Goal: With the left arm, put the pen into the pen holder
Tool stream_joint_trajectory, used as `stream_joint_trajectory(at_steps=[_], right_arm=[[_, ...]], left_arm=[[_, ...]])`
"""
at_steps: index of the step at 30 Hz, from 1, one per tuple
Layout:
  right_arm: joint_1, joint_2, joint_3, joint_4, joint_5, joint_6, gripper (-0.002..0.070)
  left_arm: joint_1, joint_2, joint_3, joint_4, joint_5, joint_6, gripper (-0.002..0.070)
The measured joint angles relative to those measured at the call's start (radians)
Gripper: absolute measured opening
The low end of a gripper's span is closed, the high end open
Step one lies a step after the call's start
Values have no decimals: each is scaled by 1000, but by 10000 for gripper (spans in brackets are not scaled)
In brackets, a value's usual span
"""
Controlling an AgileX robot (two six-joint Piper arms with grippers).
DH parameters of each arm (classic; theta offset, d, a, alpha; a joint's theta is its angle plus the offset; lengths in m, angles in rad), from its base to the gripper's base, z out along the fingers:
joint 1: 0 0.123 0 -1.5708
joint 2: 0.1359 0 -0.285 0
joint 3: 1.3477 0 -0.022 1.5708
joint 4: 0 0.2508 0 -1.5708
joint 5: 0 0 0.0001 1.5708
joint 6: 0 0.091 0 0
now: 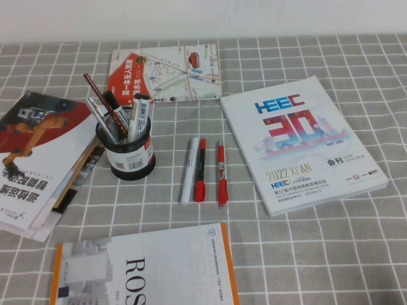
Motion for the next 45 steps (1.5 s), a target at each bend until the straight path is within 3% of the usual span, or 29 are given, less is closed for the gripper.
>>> stream_joint_trajectory(at_steps=[13, 23, 33, 38, 45], right_arm=[[0, 0, 0, 0, 0, 0, -15], [0, 0, 0, 0, 0, 0, -15], [0, 0, 0, 0, 0, 0, -15], [0, 0, 0, 0, 0, 0, -15], [0, 0, 0, 0, 0, 0, -15]], left_arm=[[0, 105, -163, 0, 159, 22, 0], [0, 507, -501, 0, 467, 161, 0], [0, 928, -783, -38, 624, 330, 0], [-81, 1100, -860, -41, 630, 357, 0], [-293, 1350, -1016, 27, 620, 299, 0]])
